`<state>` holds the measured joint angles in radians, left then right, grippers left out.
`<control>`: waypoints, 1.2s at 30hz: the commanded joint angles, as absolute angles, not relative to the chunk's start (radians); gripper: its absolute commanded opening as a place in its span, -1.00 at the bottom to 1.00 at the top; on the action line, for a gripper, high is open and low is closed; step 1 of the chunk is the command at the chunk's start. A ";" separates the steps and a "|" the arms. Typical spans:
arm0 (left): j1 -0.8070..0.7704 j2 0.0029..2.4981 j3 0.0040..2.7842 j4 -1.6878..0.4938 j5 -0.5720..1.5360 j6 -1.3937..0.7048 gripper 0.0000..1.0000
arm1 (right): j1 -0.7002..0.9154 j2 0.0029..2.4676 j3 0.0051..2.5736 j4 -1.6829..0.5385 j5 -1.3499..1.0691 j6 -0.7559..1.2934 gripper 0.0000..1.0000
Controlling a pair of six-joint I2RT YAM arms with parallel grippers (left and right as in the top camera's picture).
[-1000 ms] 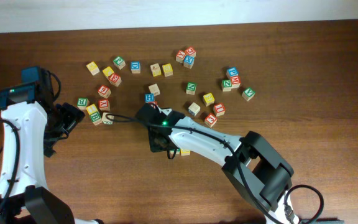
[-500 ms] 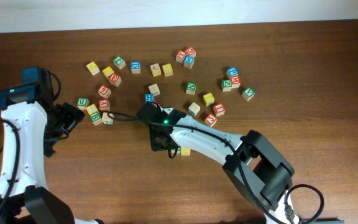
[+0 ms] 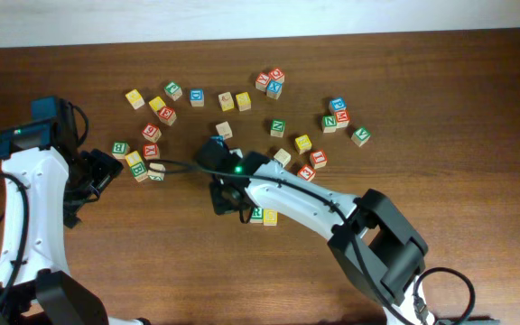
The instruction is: Spell out RSS
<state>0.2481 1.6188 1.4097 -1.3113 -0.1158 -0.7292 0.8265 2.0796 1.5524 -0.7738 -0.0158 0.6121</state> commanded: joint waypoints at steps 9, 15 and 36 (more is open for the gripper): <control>0.252 1.624 1.405 -1.310 -0.120 -0.721 0.98 | 0.710 2.054 1.532 -0.867 0.008 0.591 -0.92; 0.252 1.624 1.405 -1.310 -0.120 -0.721 0.98 | 0.722 2.056 1.472 -0.826 0.000 0.591 -0.92; 0.252 1.624 1.405 -1.310 -0.120 -0.721 0.98 | 0.729 2.056 1.472 -0.860 -0.053 0.590 -0.92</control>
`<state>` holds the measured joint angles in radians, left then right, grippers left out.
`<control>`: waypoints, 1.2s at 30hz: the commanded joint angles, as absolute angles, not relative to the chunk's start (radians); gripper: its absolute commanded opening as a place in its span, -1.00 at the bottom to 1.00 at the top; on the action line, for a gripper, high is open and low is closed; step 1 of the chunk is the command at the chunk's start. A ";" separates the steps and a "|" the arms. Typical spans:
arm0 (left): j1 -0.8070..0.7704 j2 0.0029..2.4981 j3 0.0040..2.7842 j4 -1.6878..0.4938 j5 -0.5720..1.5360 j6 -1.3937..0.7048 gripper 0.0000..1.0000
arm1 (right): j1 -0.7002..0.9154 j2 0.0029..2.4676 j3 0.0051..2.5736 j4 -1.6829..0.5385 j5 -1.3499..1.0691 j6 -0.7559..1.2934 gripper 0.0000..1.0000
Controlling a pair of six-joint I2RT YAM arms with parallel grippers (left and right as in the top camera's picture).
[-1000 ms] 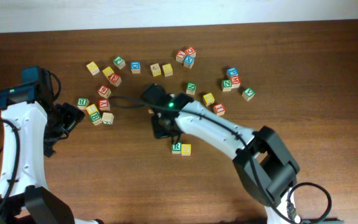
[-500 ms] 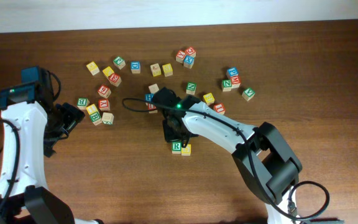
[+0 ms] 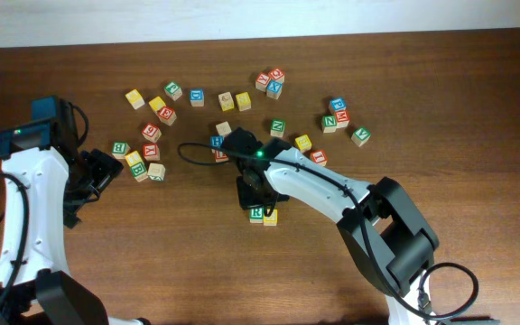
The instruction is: Spell out RSS
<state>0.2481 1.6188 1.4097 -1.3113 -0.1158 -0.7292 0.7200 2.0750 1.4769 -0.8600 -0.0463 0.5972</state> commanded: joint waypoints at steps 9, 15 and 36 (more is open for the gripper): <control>0.252 1.624 1.405 -1.310 -0.120 -0.721 0.98 | 0.730 2.056 1.472 -0.857 -0.062 0.575 -0.92; 0.252 1.624 1.405 -1.310 -0.120 -0.721 0.98 | 0.742 2.056 1.472 -0.853 -0.071 0.572 -0.92; 0.252 1.624 1.405 -1.310 -0.120 -0.721 0.98 | 0.707 2.054 1.509 -0.830 -0.050 0.547 -0.92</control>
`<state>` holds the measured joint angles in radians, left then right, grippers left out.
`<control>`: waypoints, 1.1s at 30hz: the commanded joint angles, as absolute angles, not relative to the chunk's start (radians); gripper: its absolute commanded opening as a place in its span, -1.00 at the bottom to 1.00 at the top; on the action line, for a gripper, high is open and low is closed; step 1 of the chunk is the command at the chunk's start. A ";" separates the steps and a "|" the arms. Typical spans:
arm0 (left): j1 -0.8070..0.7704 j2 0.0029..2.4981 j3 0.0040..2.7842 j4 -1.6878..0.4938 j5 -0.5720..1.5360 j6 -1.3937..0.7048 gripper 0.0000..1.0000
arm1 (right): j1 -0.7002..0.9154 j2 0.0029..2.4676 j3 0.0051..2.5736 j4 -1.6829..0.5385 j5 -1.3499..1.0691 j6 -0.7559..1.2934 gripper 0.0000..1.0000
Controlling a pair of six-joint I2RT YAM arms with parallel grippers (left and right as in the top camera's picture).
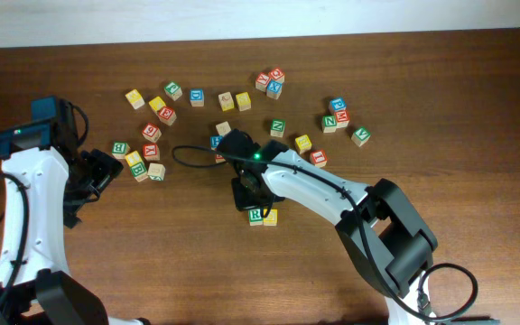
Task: Spell out RSS
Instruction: 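Move the right gripper to the second yellow-bordered S block at back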
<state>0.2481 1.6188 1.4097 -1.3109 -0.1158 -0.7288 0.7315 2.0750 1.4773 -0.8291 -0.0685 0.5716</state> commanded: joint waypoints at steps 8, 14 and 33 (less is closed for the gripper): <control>0.252 1.624 1.405 -1.310 -0.120 -0.721 0.98 | 0.601 2.054 1.650 -0.756 -0.049 0.418 -0.09; 0.252 1.624 1.405 -1.310 -0.120 -0.721 0.98 | 0.532 2.054 1.692 -0.595 -0.044 0.325 0.57; 0.252 1.624 1.405 -1.310 -0.120 -0.721 0.98 | 0.477 2.269 2.122 -0.607 -0.105 0.282 0.51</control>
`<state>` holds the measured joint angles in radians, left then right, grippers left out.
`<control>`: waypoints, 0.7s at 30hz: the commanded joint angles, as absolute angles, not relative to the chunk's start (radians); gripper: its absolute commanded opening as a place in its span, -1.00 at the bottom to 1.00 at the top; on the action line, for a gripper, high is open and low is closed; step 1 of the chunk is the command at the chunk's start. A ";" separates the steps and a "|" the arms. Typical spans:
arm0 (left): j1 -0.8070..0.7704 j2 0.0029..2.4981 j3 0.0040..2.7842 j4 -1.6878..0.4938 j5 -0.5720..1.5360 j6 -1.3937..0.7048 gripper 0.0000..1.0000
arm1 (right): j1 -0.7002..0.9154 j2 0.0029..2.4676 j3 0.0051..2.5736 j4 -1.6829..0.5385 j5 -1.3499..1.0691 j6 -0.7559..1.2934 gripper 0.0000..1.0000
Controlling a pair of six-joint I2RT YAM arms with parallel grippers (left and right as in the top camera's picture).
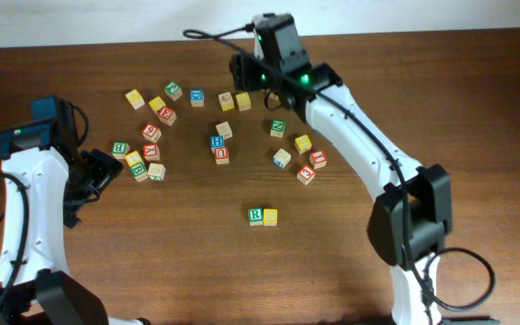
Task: Spell out RSS
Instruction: 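Move the right gripper to the second yellow-bordered S block at back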
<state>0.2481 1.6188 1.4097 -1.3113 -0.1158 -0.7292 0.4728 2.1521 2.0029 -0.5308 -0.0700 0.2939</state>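
A green R block lies at the middle front of the table. A yellow block touches its right side; its letter is too small to read. My right gripper is stretched to the far side, just above a tan block and a yellow block. From overhead its fingers are hidden, so open or shut is unclear. My left gripper hangs at the left, beside a cluster with a yellow block; its state does not show either.
Several loose letter blocks are scattered across the back half: a blue block on a red one at the middle, a green block, a right-hand group around a blue block. The right arm spans the right side.
My right gripper was low over the table just above the R and yellow pair; now it is at the far edge near the tan and yellow blocks. The pair has not shifted. The left arm is still.
The R block and the yellow block lay side by side from the oldest moment. My right gripper stood left of them, then right above them twice, and now is far back among the loose blocks. The left arm never moved.
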 commanded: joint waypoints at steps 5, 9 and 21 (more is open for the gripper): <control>0.252 1.624 1.405 -1.310 -0.120 -0.721 0.98 | 0.478 2.364 2.146 -0.647 -0.106 0.273 0.51; 0.252 1.624 1.405 -1.310 -0.120 -0.721 0.98 | 0.478 2.399 2.146 -0.640 -0.094 0.262 0.33; 0.252 1.624 1.405 -1.310 -0.120 -0.721 0.98 | 0.480 2.496 2.145 -0.567 -0.067 0.262 0.02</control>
